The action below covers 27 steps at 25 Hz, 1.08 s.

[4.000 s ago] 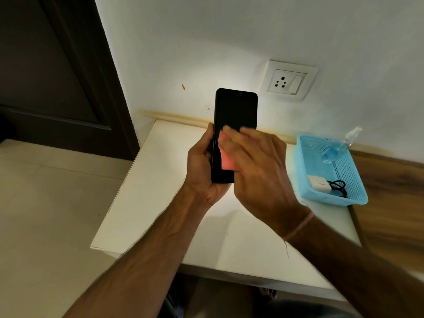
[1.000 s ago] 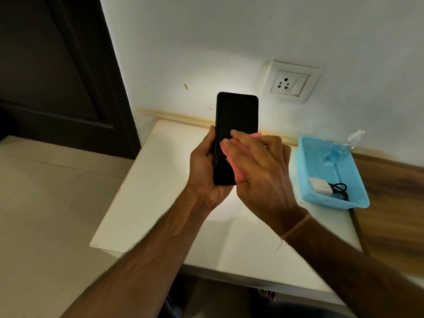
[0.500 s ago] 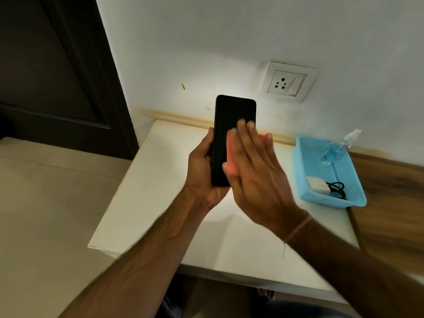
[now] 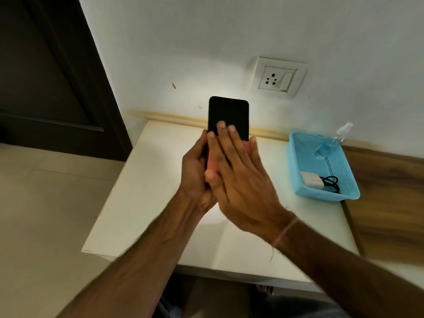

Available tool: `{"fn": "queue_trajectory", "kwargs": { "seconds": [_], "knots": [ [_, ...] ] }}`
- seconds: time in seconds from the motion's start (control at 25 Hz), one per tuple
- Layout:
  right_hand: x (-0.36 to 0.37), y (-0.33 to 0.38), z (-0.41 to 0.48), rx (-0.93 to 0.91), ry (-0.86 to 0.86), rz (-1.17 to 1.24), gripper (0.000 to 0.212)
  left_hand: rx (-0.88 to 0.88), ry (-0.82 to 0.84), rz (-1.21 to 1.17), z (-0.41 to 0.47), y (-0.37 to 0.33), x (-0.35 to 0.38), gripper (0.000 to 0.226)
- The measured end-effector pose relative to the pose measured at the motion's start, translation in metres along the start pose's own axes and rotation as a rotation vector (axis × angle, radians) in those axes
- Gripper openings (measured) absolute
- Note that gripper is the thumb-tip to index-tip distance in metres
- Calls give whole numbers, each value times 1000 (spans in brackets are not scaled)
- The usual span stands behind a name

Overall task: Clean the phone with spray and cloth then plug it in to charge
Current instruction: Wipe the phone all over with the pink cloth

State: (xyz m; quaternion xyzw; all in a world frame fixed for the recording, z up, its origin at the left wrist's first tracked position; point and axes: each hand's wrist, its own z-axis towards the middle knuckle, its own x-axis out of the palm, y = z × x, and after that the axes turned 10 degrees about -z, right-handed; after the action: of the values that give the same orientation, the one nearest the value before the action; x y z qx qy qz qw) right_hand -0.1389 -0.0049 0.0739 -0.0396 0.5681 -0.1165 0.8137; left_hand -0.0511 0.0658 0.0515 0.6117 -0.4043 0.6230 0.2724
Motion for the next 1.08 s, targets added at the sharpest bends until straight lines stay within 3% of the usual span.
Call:
{"fn": "queue_trajectory", "kwargs": {
  "seconds": [0.16, 0.24, 0.48, 0.8, 0.96, 1.08],
  "knots": [
    [-11, -28, 56, 236, -4, -3, 61, 46, -35, 116, -1, 15, 3, 50],
    [-14, -28, 72, 257, -3, 8, 61, 82, -33, 125, -2, 13, 4, 49],
    [-4, 5, 12, -2, -12, 64, 56, 42, -48, 4, -3, 0, 4, 55],
    [-16, -36, 62, 154, -128, 163, 47, 91, -123, 171, -4, 17, 9, 46],
    [-3, -9, 31, 62, -151, 193, 47, 53, -70, 76, -4, 7, 8, 50],
    [8, 5, -17, -80, -164, 167, 54, -38, -44, 68, -5, -1, 8, 67]
  ]
}}
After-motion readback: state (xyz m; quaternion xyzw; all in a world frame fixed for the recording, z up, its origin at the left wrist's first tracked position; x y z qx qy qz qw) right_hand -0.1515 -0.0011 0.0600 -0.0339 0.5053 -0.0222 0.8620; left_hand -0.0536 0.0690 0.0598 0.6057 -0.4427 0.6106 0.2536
